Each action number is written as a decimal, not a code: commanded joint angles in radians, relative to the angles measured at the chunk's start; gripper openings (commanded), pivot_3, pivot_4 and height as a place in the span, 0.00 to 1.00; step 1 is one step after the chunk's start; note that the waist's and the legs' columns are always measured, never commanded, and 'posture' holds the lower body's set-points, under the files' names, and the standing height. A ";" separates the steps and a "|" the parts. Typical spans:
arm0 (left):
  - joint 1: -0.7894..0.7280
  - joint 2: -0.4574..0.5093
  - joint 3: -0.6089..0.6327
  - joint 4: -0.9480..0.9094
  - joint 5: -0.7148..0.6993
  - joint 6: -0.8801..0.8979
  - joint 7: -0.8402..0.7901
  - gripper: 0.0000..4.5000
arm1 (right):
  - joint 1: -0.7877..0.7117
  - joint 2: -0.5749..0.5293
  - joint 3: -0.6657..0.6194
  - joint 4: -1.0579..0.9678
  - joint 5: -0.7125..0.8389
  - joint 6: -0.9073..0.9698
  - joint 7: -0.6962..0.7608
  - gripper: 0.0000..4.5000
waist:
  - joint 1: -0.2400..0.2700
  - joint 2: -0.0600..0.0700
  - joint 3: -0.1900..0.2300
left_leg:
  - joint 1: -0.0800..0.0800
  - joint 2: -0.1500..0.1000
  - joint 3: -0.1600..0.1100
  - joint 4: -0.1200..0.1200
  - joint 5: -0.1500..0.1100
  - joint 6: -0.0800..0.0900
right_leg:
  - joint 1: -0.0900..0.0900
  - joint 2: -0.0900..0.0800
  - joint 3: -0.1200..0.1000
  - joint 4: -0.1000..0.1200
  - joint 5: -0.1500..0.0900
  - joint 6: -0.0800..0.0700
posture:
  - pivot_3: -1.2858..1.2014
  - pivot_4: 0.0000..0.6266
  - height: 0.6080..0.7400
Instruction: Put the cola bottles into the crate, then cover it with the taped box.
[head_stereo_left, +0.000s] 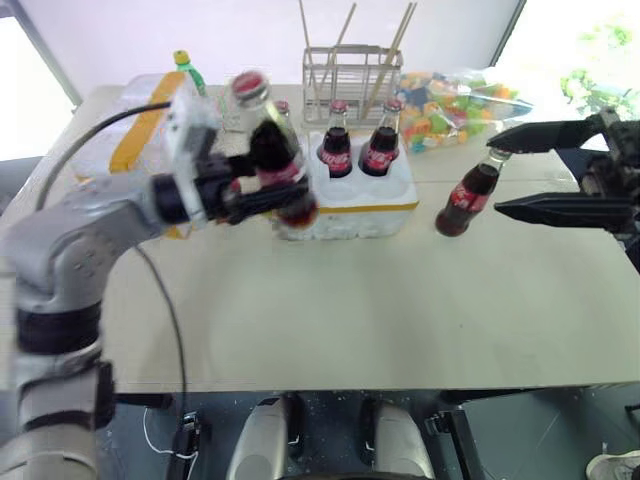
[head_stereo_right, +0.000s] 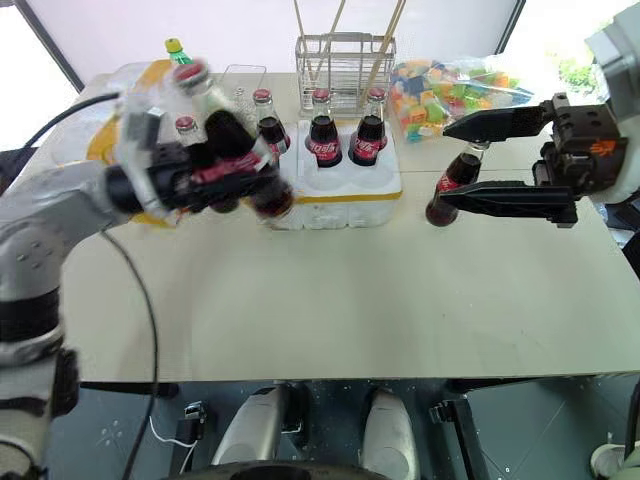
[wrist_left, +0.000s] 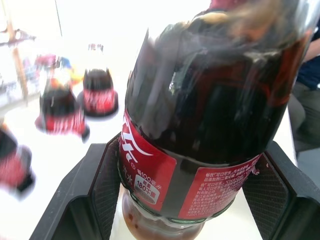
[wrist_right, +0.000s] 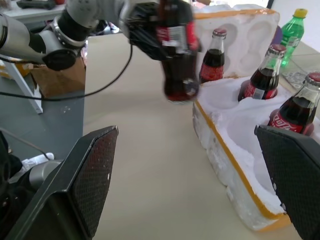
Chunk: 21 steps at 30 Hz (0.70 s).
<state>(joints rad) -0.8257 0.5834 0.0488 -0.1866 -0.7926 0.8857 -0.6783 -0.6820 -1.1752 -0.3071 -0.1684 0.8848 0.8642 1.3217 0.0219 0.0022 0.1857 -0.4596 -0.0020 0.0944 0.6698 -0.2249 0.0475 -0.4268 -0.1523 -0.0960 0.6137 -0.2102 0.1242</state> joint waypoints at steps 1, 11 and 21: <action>-0.132 -0.095 -0.065 0.136 0.123 -0.114 0.035 0.62 | 0.012 0.007 -0.047 -0.030 0.006 -0.019 -0.039 1.00 | -0.001 0.000 0.000 | 0.000 0.000 0.000 0.000 0.000 0.000 | 0.000 0.000 0.000 0.000 0.000 0.000 | 0.52 0.24 0.97; -0.233 -0.246 -0.222 0.484 0.388 -0.311 -0.061 0.62 | 0.125 0.019 -0.133 -0.095 0.032 0.000 -0.125 1.00 | -0.008 -0.001 0.001 | 0.000 0.001 0.002 -0.001 0.000 0.000 | -0.001 0.000 0.000 0.000 0.000 0.000 | 0.52 0.24 0.97; -0.250 -0.319 -0.293 0.662 0.599 -0.358 -0.004 0.99 | 0.142 0.067 -0.085 -0.079 0.001 -0.055 -0.181 1.00 | -0.006 -0.001 0.000 | -0.001 0.001 0.000 0.001 -0.004 0.006 | -0.001 -0.001 0.000 0.000 0.000 0.000 | 0.52 0.24 0.97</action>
<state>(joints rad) -1.0675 0.2691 -0.2514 0.4719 -0.2170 0.5340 -0.7034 -0.5210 -1.1120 -0.3875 -0.2389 0.8861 0.8302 1.1485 0.0161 0.0008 0.1861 -0.4606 -0.0010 0.0944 0.6720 -0.2292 0.0544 -0.4276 -0.1535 -0.0960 0.6141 -0.2101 0.1247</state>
